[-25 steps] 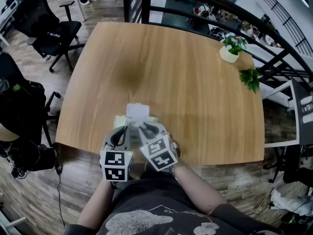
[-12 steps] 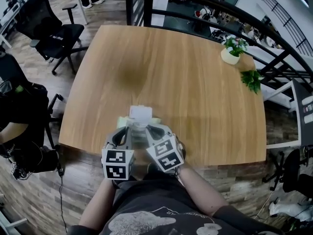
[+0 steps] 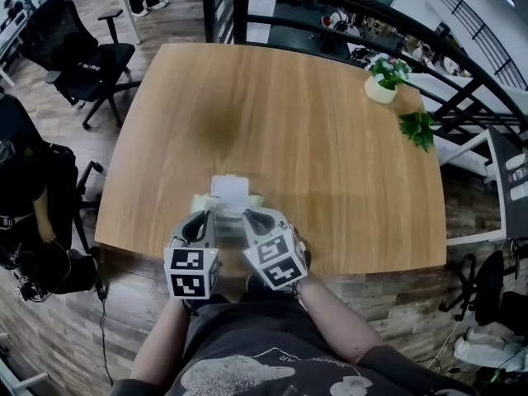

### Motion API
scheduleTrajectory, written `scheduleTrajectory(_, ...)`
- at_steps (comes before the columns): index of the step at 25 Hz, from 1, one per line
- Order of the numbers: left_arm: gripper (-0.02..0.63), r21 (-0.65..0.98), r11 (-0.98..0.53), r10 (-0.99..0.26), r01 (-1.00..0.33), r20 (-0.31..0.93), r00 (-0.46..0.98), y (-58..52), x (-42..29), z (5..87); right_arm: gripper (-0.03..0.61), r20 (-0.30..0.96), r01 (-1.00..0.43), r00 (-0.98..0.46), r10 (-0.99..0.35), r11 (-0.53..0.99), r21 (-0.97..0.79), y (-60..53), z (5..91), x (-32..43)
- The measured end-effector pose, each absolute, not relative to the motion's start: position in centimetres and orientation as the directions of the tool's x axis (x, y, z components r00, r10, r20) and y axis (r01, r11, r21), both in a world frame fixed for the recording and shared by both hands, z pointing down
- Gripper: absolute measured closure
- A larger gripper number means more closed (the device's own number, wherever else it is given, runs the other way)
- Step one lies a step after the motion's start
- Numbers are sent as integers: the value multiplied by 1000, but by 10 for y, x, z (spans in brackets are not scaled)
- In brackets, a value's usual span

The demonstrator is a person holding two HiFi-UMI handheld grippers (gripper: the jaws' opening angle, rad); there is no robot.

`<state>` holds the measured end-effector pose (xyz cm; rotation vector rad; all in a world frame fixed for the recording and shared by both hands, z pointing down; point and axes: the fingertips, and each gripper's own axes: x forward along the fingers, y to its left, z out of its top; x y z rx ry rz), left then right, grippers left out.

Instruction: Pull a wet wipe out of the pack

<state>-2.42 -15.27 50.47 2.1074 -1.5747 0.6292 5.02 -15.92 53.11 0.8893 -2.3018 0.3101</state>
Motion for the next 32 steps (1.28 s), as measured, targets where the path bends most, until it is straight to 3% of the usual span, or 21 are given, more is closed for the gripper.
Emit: scheduleTrajectory(32, 599, 74, -236, -779, -969, 582, 234, -144, -22, 506, 545, 660, -731, -506, -555, 682, 13, -156, 536, 90)
